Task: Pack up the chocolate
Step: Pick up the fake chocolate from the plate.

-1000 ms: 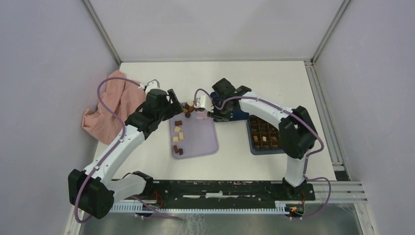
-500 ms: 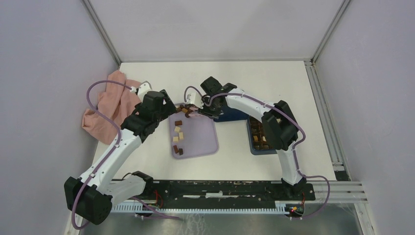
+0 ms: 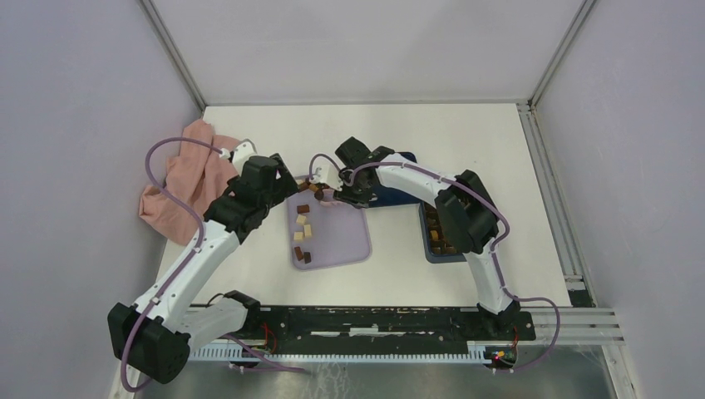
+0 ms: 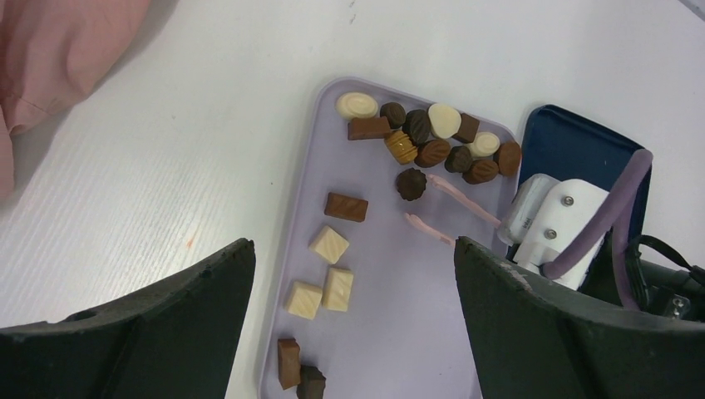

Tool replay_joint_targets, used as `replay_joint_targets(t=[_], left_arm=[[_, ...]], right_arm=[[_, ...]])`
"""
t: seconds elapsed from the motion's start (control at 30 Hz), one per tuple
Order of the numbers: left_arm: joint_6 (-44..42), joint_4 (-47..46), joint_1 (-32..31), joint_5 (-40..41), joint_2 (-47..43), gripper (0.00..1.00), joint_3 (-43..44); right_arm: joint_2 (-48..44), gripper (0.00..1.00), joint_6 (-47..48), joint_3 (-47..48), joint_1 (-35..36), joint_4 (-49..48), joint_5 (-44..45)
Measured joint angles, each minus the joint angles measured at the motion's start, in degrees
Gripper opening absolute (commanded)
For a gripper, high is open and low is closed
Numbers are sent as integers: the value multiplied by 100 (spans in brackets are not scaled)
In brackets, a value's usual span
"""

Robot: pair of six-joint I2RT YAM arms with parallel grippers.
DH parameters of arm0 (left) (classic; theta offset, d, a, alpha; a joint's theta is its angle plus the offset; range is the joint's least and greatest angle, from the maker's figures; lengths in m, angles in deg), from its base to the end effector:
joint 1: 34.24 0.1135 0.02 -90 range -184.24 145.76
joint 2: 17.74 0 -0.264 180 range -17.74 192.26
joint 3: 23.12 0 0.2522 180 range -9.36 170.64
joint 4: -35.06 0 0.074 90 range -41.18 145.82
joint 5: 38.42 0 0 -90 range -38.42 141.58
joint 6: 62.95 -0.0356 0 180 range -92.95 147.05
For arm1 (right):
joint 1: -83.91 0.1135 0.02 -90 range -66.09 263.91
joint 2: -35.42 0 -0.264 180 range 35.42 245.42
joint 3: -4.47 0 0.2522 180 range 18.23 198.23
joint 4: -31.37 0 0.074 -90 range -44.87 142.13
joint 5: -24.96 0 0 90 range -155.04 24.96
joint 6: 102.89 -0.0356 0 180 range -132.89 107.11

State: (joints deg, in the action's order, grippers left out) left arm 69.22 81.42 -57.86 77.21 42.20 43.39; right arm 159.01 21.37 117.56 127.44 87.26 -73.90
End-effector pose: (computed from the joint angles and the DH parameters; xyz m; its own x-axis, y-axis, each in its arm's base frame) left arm 0.2076 -0.0740 0.3029 -0.4727 -0.4539 -0.7553 -0.3516 0.8831 -0.3107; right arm 0.3281 0.3193 0.1874 -0.1408 -0.9009 -0.4105 -0.9734 0.2017 -0.1088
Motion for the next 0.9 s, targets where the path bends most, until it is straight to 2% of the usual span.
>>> replay_joint_targets(t=[0.5,0.9], left_arm=[[105,129,2,85,-203,94,-28],[105,155,0,85,-170,94,-28]], right_arm=[[378,40,-37,496,149,39,57],[389,17,-39,496,173,39,122]])
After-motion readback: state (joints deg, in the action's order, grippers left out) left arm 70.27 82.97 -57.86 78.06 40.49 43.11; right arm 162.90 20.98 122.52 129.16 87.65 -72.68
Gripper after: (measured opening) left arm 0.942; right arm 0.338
